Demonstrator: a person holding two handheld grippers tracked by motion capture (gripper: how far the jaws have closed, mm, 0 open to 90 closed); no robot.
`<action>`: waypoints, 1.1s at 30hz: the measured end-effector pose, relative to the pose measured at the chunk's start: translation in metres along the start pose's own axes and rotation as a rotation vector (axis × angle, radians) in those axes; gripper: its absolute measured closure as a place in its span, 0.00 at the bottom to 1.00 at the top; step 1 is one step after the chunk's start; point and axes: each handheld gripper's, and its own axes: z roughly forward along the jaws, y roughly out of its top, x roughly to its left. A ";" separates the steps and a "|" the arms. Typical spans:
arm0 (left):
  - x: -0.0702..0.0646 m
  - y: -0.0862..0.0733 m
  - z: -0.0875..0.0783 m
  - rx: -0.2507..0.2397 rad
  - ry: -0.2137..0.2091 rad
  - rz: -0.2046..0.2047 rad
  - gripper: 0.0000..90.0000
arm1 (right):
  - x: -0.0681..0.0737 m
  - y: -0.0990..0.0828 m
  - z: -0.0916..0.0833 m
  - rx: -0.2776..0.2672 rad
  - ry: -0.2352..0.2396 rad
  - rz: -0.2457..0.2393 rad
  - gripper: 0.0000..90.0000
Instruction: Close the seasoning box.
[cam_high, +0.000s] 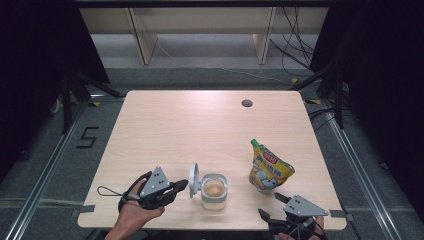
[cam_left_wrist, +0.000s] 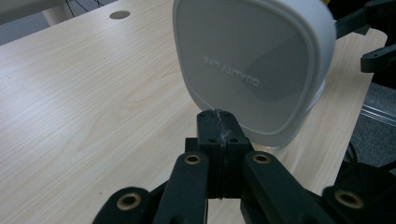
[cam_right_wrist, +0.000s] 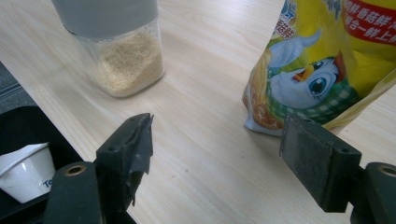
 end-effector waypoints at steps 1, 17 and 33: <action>0.000 0.001 0.000 0.000 -0.002 0.019 0.99 | 0.001 0.000 0.000 0.003 -0.001 0.013 0.30; -0.012 0.020 0.007 -0.035 -0.044 0.048 0.98 | -0.001 -0.001 0.003 -0.004 0.010 -0.021 0.30; -0.018 0.027 0.011 -0.038 -0.090 0.062 0.94 | 0.000 -0.001 0.002 -0.007 0.001 -0.024 0.30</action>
